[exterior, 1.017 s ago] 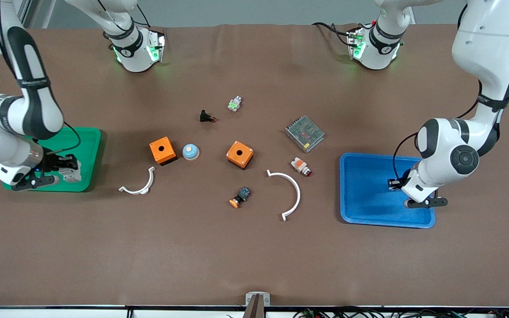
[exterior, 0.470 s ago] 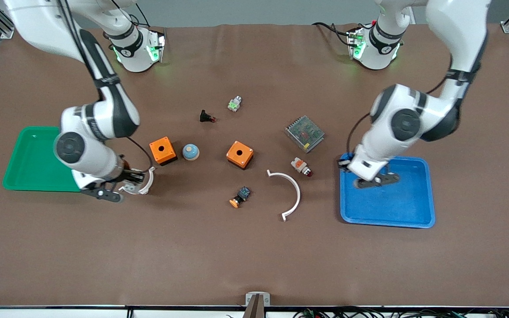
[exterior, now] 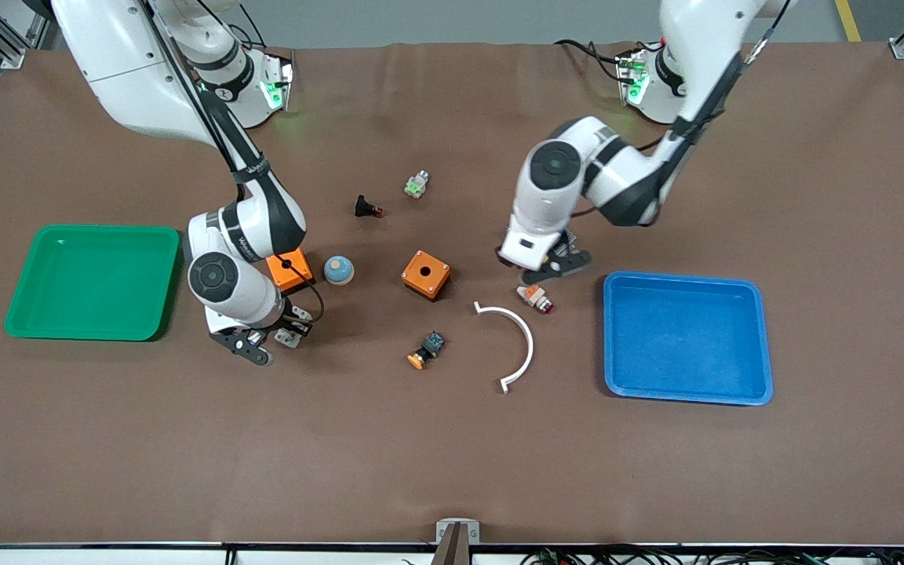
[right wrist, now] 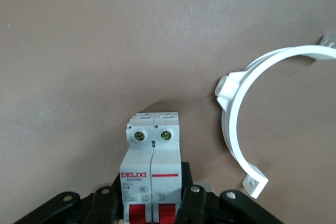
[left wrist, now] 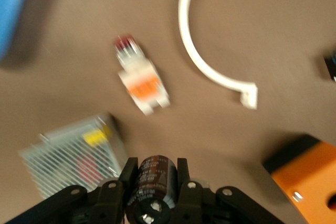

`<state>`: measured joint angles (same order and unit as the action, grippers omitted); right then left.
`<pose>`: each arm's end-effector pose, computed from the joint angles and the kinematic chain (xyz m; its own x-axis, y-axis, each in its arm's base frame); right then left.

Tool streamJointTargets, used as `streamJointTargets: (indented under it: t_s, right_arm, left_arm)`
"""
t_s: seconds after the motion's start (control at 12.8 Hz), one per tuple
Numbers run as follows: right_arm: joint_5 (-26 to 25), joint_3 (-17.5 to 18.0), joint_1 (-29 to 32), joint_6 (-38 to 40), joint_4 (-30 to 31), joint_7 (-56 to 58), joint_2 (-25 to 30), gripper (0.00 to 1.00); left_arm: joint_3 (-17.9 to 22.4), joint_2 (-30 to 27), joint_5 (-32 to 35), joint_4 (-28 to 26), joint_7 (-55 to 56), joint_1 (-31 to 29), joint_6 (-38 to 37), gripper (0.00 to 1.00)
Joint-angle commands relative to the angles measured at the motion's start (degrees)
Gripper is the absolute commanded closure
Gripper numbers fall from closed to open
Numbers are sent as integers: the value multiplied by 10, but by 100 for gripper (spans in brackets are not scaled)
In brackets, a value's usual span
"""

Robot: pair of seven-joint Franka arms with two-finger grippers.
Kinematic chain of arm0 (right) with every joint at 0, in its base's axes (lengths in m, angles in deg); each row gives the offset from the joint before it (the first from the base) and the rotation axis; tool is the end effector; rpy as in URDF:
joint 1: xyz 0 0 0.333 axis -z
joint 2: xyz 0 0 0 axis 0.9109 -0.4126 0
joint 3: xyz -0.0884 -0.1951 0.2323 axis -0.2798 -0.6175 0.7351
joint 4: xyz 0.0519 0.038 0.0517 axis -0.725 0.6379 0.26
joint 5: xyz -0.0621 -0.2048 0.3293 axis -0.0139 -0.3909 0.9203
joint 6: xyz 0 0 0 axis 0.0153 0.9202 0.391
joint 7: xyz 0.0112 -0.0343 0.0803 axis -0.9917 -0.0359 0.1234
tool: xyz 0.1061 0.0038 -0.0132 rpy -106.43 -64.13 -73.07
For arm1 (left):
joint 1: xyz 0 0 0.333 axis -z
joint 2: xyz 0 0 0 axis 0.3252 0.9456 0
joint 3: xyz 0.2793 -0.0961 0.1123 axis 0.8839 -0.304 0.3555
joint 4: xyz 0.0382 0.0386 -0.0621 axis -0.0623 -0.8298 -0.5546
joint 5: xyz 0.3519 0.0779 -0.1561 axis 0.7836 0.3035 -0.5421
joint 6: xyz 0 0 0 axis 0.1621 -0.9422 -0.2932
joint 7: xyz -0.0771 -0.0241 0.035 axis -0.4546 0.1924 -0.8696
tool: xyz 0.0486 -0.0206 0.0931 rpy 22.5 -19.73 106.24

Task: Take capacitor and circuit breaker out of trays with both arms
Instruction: 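Carry the breaker with the right gripper while the left gripper carries the capacitor, then place the breaker with the right gripper while the left gripper lowers the capacitor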

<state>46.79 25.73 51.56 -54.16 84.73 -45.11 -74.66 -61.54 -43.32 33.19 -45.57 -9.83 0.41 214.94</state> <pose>0.6029 0.1855 0.2072 0.8675 -0.4940 -0.0577 -0.4932 -0.8694 0.0279 0.4520 -0.4237 0.2682 0.9237 0.3820 -0.0286 0.3826 -0.9237 0.0211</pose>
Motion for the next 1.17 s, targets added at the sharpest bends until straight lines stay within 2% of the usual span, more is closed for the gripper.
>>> streamJointTargets:
  t_s: [0.0,0.23,0.39,0.55,0.7,0.78,0.86,0.94,1.02,1.1]
  right_arm:
    - [39,7,12,18,-38,-7,-4,0]
    - [29,5,37,112,-97,35,16,0]
    - [35,3,86,152,-105,163,56,0]
    - [37,5,139,187,-102,196,105,0]
    - [35,-10,149,228,-117,206,132,0]
    - [35,-23,149,247,-126,242,146,0]
    - [34,-27,151,267,-127,279,172,0]
    - [29,-31,152,291,-127,325,201,0]
    - [28,-33,152,319,-128,377,222,0]
    - [28,-37,152,333,-128,394,243,0]
  left_arm:
    - [4,46,11,1,94,46,66,100]
    - [9,83,13,3,141,84,94,99]
    - [9,90,13,4,143,88,95,99]
    - [9,101,13,10,143,98,95,97]
    - [9,121,13,23,143,101,95,91]
    - [10,128,13,26,143,101,95,84]
    - [10,131,13,28,143,101,95,68]
    - [11,131,13,29,144,101,94,25]
    - [11,128,13,29,144,100,91,1]
    - [11,123,13,31,144,98,88,0]
